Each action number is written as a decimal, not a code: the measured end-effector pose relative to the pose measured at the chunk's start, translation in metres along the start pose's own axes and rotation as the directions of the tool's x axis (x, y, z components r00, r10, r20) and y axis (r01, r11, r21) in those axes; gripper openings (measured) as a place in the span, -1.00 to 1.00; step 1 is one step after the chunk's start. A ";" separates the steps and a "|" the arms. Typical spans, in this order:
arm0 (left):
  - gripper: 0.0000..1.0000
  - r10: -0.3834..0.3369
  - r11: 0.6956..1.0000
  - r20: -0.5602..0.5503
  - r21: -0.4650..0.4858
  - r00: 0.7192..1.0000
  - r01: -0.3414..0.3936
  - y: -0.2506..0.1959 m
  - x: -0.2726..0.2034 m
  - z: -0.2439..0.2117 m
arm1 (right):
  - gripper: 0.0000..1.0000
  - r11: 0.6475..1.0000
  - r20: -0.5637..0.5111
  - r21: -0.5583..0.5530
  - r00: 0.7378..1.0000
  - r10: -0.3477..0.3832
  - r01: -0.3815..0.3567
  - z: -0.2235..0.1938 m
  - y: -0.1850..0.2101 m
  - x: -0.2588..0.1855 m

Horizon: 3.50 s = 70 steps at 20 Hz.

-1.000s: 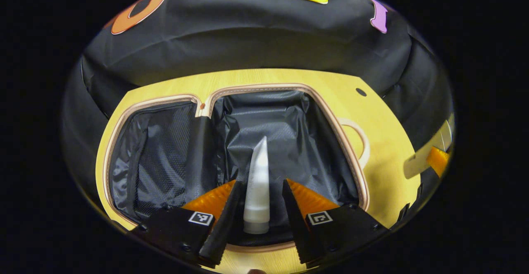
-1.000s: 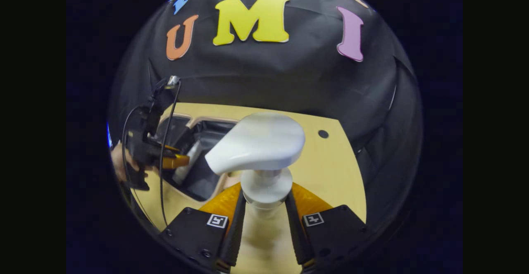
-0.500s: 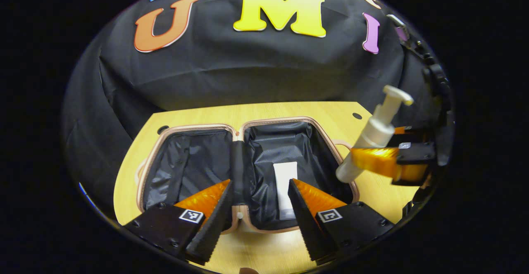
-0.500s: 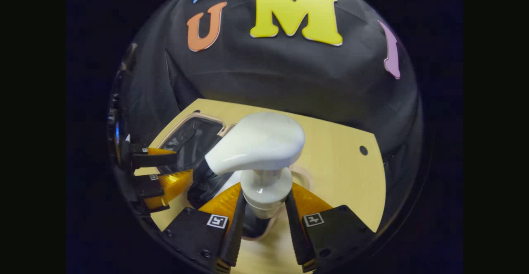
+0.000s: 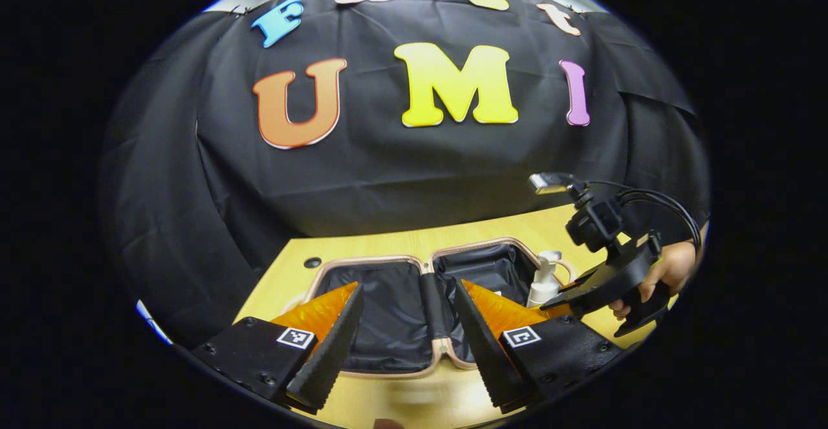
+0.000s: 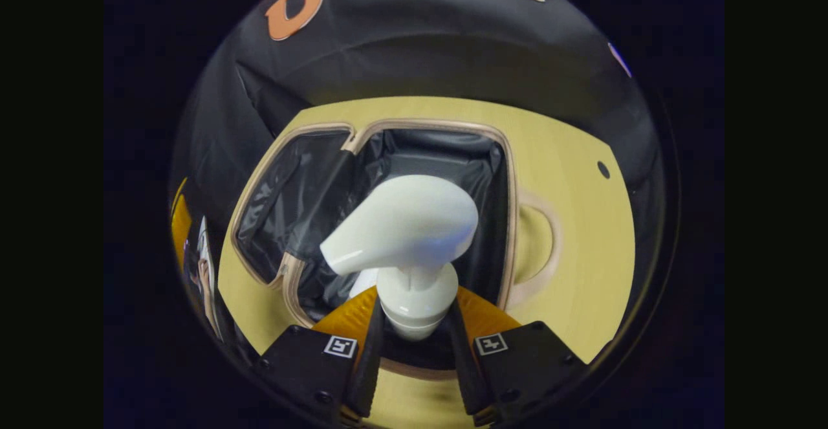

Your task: First open the suitcase, pack the skin care products into it, and then close the suitcase.

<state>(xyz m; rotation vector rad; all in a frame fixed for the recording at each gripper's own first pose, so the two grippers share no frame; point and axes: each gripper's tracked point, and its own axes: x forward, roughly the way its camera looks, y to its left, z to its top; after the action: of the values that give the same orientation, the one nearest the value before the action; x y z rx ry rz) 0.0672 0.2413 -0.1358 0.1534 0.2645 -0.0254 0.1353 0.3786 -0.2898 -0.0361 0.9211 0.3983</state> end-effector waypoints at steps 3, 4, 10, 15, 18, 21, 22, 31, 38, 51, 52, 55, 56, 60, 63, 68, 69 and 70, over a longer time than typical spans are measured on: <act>0.82 0.024 0.999 0.056 0.026 0.998 -0.025 0.014 -0.015 0.015 | -0.02 1.000 -0.005 0.022 1.000 -0.018 0.019 0.010 0.003 0.013; 0.81 0.028 0.999 0.077 0.026 0.997 -0.030 0.017 -0.017 0.019 | -0.02 0.999 -0.006 0.032 1.000 -0.025 0.025 0.015 0.003 0.018; 0.81 0.065 0.997 0.166 0.030 0.984 -0.071 0.042 -0.036 0.037 | -0.02 0.988 -0.071 0.106 0.992 -0.107 0.114 0.017 -0.012 0.052; 0.81 0.099 0.995 0.135 -0.038 0.986 -0.095 0.063 -0.038 0.017 | -0.02 0.972 -0.123 0.179 0.984 -0.129 0.150 0.003 -0.019 0.061; 0.82 0.136 0.987 0.085 -0.097 0.987 -0.128 0.084 -0.035 0.001 | -0.02 0.969 -0.149 0.190 0.980 -0.129 0.156 -0.007 -0.018 0.064; 0.93 0.145 0.967 0.027 -0.215 0.989 -0.136 0.100 -0.026 -0.020 | 0.03 0.972 -0.148 0.178 0.981 -0.126 0.152 -0.006 -0.014 0.062; 0.82 0.148 0.959 0.015 -0.245 0.989 -0.140 0.106 -0.019 -0.027 | 0.05 0.971 -0.148 0.181 0.980 -0.130 0.157 -0.006 -0.015 0.060; 0.94 0.097 0.801 -0.076 -0.586 0.992 -0.123 0.175 0.054 -0.102 | 0.58 0.970 0.033 0.243 0.999 0.020 -0.027 0.024 0.012 -0.017; 0.96 -0.004 0.504 -0.084 -0.861 0.996 -0.071 0.212 0.086 -0.145 | 0.62 0.999 0.223 -0.005 0.974 0.045 -0.045 0.010 0.004 -0.161; 0.52 -0.075 0.272 -0.148 -0.955 0.986 -0.122 0.214 0.144 -0.206 | 0.63 0.994 0.417 0.065 0.903 -0.109 0.090 -0.049 -0.027 -0.280; 0.11 -0.076 0.269 -0.164 -0.953 0.983 -0.138 0.212 0.145 -0.210 | 0.63 0.991 0.438 0.084 0.889 -0.130 0.104 -0.049 -0.033 -0.289; -0.52 -0.077 0.227 -0.158 -0.964 0.984 -0.137 0.209 0.148 -0.207 | 0.56 0.979 0.507 0.120 0.838 -0.201 0.162 -0.043 -0.054 -0.318; -0.65 -0.073 0.226 -0.162 -0.964 0.984 -0.142 0.210 0.147 -0.205 | 0.63 0.975 0.520 0.128 0.825 -0.220 0.179 -0.043 -0.062 -0.326; -0.89 -0.058 0.293 -0.188 -0.942 0.981 -0.163 0.212 0.141 -0.186 | 0.63 0.962 0.563 0.166 0.781 -0.272 0.216 -0.043 -0.095 -0.350; -0.94 0.013 0.396 -0.178 -0.903 0.984 -0.169 0.218 0.131 -0.146 | 0.63 0.930 0.600 0.200 0.711 -0.366 0.309 -0.044 -0.137 -0.372; -0.94 0.127 0.606 -0.138 -0.774 0.982 -0.187 0.205 0.111 -0.059 | 0.63 0.919 0.650 0.239 0.652 -0.390 0.312 -0.041 -0.177 -0.395; -0.94 0.149 0.650 -0.123 -0.736 0.981 -0.191 0.199 0.109 -0.041 | 0.63 0.925 0.653 0.240 0.657 -0.378 0.294 -0.040 -0.183 -0.395; -0.94 0.165 0.689 -0.103 -0.699 0.981 -0.189 0.190 0.104 -0.022 | 0.63 0.929 0.655 0.241 0.660 -0.368 0.280 -0.040 -0.193 -0.395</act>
<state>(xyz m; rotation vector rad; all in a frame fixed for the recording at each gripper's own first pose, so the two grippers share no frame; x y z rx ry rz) 0.1707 0.4317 -0.1557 -0.6019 0.2745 0.2763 -0.0397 0.0662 -0.0325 0.0576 0.1673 -0.0050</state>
